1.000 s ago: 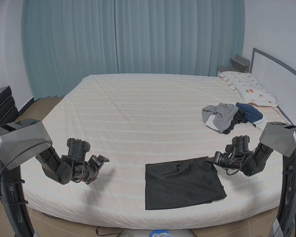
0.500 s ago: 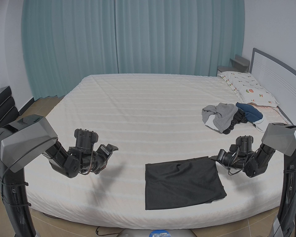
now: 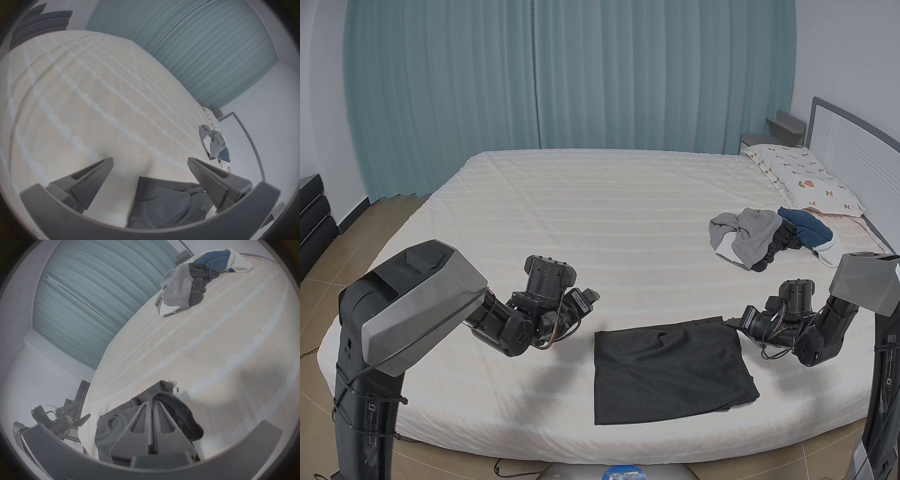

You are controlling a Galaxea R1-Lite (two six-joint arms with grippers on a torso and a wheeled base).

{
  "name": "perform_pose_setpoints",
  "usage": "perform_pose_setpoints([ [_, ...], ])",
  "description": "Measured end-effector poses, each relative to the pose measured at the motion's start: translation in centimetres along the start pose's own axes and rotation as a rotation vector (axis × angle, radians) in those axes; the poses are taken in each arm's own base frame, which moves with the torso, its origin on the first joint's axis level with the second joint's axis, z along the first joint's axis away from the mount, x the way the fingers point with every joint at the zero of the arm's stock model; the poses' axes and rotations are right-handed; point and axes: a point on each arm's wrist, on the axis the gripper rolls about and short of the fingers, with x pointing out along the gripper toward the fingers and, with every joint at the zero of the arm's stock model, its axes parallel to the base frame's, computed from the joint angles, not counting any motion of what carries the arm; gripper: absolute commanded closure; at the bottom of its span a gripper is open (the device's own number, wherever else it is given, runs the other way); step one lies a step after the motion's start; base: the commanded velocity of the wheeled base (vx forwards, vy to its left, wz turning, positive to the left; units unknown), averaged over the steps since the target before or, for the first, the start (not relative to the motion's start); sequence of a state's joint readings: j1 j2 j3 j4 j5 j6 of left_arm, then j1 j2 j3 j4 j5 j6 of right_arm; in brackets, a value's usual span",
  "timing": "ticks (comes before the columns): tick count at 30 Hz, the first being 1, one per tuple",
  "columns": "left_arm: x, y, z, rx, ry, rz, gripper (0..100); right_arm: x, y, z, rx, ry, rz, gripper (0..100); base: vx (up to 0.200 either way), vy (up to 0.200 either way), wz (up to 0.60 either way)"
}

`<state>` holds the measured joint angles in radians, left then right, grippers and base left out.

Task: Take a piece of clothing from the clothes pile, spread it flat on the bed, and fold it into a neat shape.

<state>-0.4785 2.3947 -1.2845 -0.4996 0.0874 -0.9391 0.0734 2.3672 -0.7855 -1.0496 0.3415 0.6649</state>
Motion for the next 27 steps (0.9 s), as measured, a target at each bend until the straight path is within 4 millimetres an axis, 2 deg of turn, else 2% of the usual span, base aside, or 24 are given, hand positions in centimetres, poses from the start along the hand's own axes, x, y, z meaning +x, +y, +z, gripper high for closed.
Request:
perform_pose_setpoints([
  [3, 0.9, -0.8, -0.6, 0.018, -0.009, 0.011, 0, 0.0, 0.0, -0.1, 0.003, 0.002, -0.001, 100, 0.0, 0.0, 0.0],
  [5, 1.4, -1.4, -1.7, 0.035, 0.006, 0.003, 0, 0.0, 0.0, -0.1, 0.011, 0.003, -0.002, 100, 0.0, 0.0, 0.0],
  [7, 1.9, -1.5, -2.9, 0.05, 0.024, 0.0, 0, 0.0, -0.1, -0.1, 0.019, 0.002, -0.002, 100, 0.0, 0.0, 0.0],
  [15, 3.7, -1.6, -4.7, 0.07, 0.011, 0.004, 0, -0.1, 0.1, 0.0, 0.034, -0.008, 0.005, 100, 0.0, 0.0, 0.0],
  [16, 3.8, -1.5, -4.8, 0.071, 0.012, 0.005, 100, -0.1, 0.2, 0.1, 0.031, -0.015, 0.011, 100, 0.0, 0.0, 0.0],
  [27, 4.4, -1.1, -5.6, 0.082, 0.029, 0.02, 100, -0.1, 0.1, 0.2, 0.03, -0.022, 0.012, 100, 0.0, 0.0, 0.0],
])
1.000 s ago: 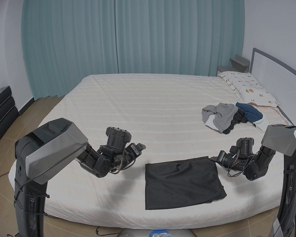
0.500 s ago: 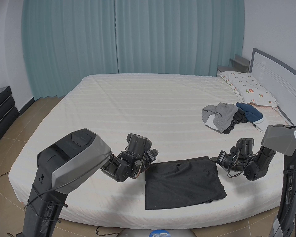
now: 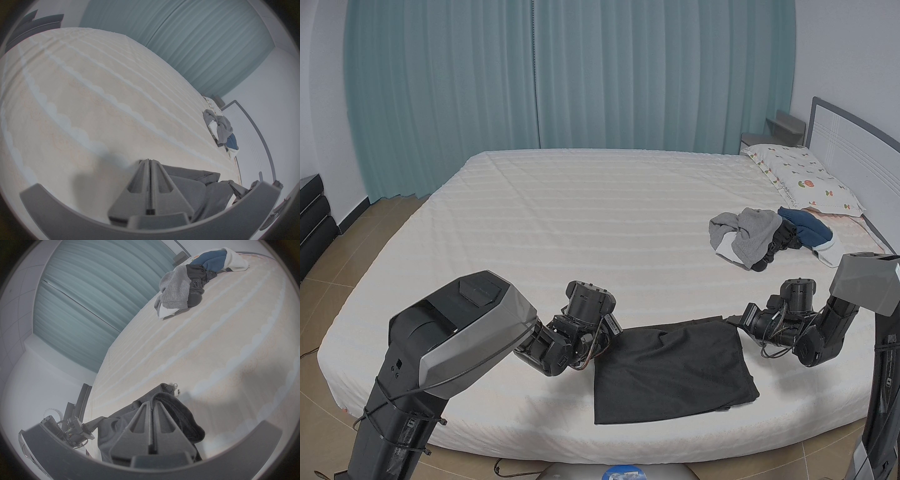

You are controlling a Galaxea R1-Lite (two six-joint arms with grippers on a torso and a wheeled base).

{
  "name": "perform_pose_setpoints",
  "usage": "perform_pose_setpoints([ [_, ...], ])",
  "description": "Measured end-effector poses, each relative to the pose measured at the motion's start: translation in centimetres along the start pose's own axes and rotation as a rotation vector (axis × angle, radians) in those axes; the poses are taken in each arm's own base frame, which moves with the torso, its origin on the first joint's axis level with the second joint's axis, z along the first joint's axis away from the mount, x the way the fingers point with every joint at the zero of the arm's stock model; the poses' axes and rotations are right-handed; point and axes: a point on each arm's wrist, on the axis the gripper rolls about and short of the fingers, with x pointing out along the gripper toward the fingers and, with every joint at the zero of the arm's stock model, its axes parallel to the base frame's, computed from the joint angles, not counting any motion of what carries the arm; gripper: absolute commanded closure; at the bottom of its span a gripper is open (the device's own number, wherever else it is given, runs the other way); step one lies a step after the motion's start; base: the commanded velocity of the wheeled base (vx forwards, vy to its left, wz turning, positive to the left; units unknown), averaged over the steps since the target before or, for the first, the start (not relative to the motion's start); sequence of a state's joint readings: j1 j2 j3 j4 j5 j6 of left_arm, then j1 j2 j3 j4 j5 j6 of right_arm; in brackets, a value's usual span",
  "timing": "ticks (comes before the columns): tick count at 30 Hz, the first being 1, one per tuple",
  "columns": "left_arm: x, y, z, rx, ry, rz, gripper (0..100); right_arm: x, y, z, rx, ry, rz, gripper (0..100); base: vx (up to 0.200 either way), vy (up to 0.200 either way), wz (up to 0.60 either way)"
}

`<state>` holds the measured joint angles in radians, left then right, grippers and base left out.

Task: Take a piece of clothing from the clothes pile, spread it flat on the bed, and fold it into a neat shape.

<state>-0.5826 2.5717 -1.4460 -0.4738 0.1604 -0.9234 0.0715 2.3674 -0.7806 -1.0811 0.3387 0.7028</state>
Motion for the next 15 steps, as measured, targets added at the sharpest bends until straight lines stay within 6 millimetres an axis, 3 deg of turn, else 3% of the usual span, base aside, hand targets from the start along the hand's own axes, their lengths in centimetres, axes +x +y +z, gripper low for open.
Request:
perform_pose_setpoints([
  [15, 0.07, 0.54, 0.24, -0.012, -0.059, 0.052, 100, -0.03, -0.28, 0.09, 0.003, -0.004, -0.008, 100, 0.0, 0.0, 0.0],
])
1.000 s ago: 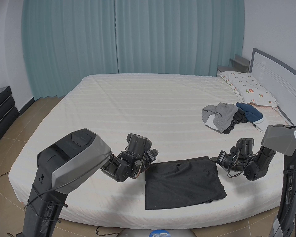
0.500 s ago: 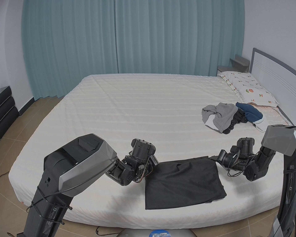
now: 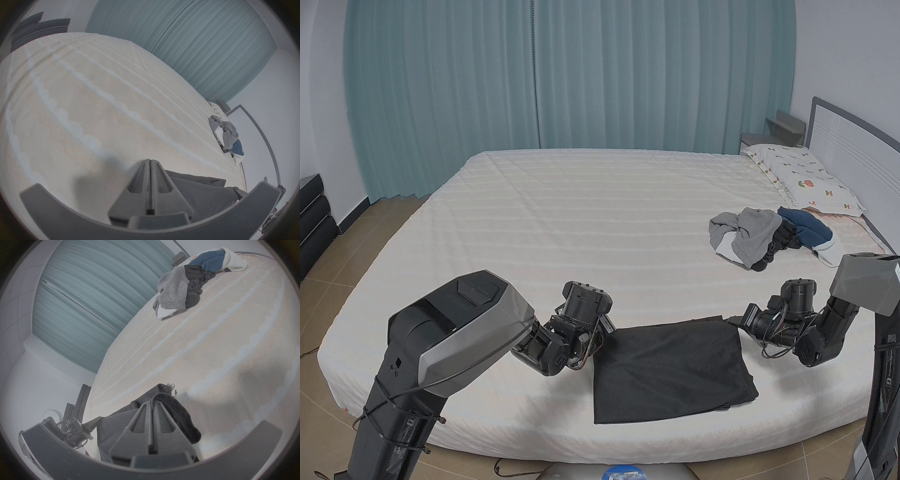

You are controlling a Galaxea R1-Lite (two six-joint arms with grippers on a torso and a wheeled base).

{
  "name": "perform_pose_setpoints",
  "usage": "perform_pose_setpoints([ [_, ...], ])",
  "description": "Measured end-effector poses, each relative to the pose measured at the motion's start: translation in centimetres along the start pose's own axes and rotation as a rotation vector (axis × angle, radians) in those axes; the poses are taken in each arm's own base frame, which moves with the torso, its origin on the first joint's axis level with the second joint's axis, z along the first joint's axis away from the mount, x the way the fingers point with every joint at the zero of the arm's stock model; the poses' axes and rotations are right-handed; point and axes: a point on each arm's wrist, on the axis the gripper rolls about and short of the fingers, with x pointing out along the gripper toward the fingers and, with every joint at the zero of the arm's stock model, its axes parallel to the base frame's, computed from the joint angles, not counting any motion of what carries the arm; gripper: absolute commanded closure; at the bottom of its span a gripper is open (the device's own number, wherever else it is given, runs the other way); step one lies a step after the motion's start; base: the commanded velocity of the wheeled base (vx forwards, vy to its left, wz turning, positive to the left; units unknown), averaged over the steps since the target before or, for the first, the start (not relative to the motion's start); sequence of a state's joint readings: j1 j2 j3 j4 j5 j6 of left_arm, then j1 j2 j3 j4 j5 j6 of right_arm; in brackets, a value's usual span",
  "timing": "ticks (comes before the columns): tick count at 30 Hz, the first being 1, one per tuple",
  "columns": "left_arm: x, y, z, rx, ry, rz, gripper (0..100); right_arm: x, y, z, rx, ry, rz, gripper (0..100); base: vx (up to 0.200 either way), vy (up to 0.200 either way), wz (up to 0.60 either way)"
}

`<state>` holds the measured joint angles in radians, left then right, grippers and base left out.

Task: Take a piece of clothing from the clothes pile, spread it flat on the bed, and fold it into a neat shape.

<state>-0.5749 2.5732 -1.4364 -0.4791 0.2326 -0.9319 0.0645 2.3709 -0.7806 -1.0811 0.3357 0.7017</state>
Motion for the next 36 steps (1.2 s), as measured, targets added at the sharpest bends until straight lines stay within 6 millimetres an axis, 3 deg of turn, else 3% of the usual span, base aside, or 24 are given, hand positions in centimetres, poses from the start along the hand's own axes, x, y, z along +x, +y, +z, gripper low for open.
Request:
perform_pose_setpoints([
  [36, 0.1, 0.4, -0.1, 0.008, -0.013, 0.028, 100, 2.4, -0.8, 0.1, -0.009, -0.048, -0.039, 100, 0.0, 0.0, 0.0],
])
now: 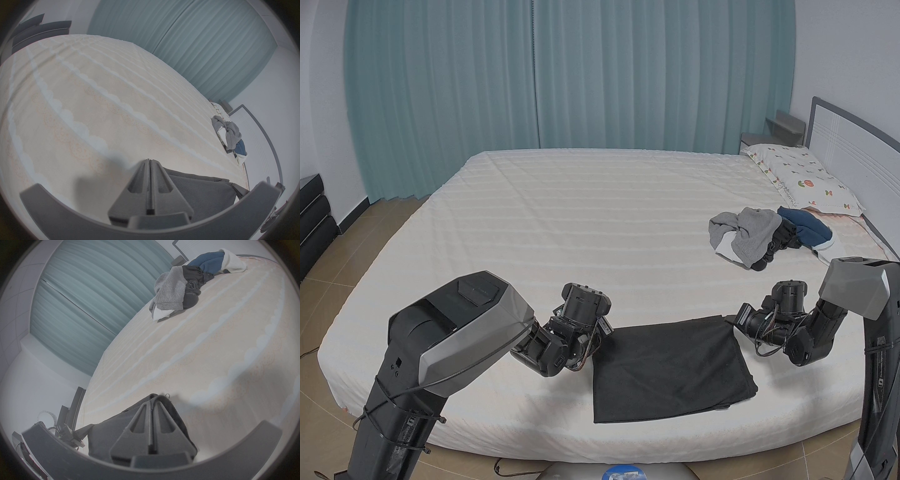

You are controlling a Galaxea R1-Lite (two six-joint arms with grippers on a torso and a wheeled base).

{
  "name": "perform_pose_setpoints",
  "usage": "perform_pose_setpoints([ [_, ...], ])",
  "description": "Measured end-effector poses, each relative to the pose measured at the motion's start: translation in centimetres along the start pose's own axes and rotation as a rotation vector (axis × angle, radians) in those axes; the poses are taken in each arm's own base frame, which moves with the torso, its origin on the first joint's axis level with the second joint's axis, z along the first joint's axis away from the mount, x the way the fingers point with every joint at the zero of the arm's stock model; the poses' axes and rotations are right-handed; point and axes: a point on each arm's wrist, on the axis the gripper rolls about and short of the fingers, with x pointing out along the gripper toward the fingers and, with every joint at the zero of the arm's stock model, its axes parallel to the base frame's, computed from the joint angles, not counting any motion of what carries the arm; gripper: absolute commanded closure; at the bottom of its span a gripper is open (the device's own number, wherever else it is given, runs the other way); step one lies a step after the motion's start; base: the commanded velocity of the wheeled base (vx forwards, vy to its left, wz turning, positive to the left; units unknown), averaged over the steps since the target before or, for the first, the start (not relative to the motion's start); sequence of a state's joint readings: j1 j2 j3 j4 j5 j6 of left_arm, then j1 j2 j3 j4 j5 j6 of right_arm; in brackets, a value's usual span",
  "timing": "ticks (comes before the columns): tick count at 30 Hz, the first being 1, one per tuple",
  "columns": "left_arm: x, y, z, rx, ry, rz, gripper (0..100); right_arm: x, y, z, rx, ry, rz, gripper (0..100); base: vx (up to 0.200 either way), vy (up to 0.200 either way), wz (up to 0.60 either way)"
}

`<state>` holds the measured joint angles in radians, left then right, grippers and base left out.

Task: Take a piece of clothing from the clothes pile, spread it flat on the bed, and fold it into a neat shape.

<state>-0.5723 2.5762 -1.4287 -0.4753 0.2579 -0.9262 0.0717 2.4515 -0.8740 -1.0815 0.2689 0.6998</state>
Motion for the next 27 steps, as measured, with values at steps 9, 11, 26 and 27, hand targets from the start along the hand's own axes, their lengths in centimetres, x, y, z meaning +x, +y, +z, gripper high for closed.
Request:
perform_pose_setpoints([
  [9, 0.0, 0.1, -0.1, 0.0, 0.005, 0.002, 0, 0.3, -0.2, -0.2, 0.0, 0.005, -0.002, 0, 0.0, 0.0, 0.0],
  [11, 0.0, 0.1, -0.1, 0.0, 0.006, 0.002, 0, 0.4, -0.2, -0.3, -0.001, 0.01, -0.002, 0, 0.0, 0.0, 0.0],
  [26, -0.7, 0.8, 0.6, -0.06, 0.008, 0.017, 0, -2.1, 0.2, 0.2, 0.027, 0.014, -0.004, 0, 0.0, 0.0, 0.0],
  [27, -1.0, 1.0, 0.6, -0.062, 0.014, 0.022, 0, -2.4, 0.2, 0.1, 0.031, 0.022, -0.004, 0, 0.0, 0.0, 0.0],
])
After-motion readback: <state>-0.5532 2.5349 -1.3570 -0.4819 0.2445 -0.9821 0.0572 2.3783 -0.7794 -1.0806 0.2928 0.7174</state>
